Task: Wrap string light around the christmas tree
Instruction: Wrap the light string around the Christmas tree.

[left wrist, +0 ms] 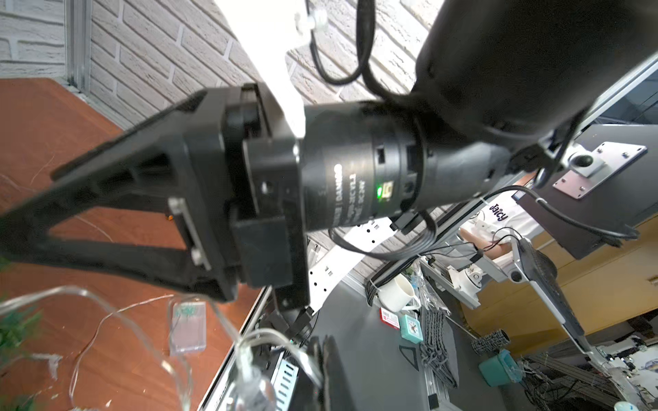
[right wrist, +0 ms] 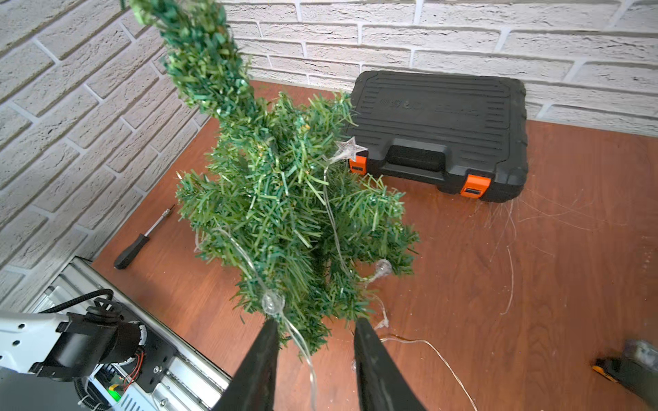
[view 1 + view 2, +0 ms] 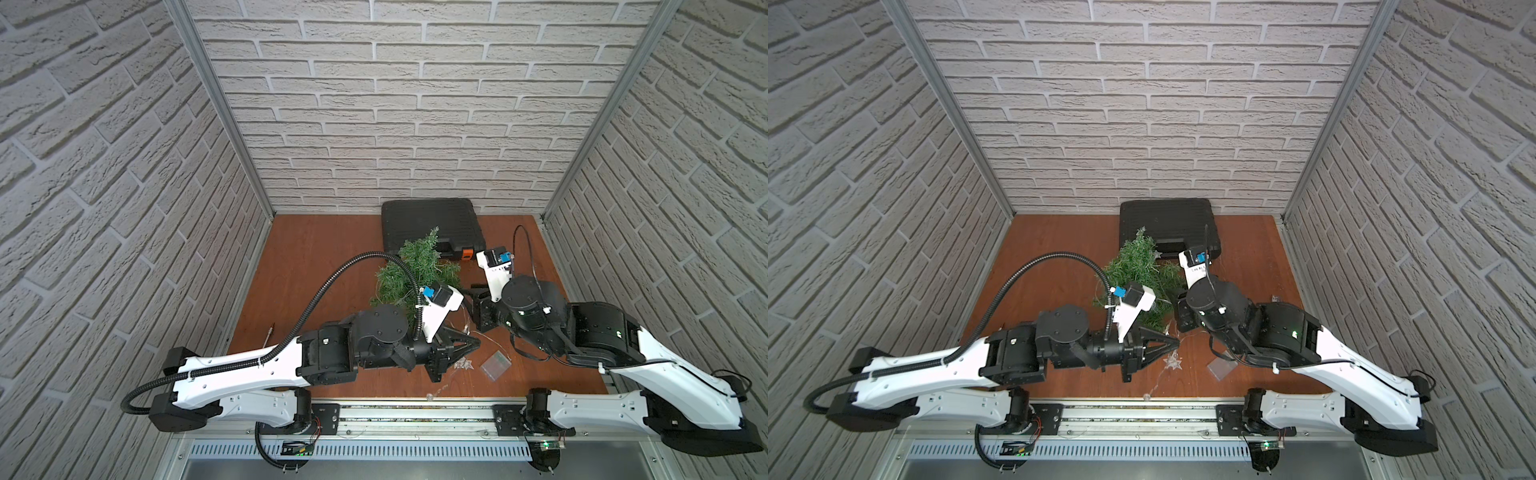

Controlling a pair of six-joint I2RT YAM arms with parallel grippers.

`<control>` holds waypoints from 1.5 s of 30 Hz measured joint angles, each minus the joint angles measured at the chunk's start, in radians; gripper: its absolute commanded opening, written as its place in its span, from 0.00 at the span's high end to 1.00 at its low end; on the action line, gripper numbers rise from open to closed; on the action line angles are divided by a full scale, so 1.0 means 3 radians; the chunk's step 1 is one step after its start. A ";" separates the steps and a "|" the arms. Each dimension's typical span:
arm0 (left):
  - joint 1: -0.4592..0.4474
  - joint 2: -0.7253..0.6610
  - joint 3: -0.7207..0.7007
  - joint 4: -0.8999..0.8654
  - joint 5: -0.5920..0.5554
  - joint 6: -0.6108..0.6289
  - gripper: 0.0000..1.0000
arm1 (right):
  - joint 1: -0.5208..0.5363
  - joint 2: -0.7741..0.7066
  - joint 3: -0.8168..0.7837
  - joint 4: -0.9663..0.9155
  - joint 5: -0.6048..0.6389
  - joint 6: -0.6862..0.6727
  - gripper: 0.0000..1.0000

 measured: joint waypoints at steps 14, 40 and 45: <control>-0.0009 0.0778 0.0684 0.0290 -0.0387 0.0046 1.00 | -0.0126 -0.0750 0.0145 -0.0626 0.0654 0.0061 0.22; 0.0209 0.2070 0.2003 0.0628 -0.1272 -0.0393 1.00 | -0.0128 -0.1752 -0.0498 -0.0427 0.0356 -0.0141 0.11; 0.0242 0.2085 0.2073 0.0666 -0.1317 -0.0440 1.00 | -0.0128 -0.1752 -0.0786 -0.0295 0.0367 -0.0144 0.08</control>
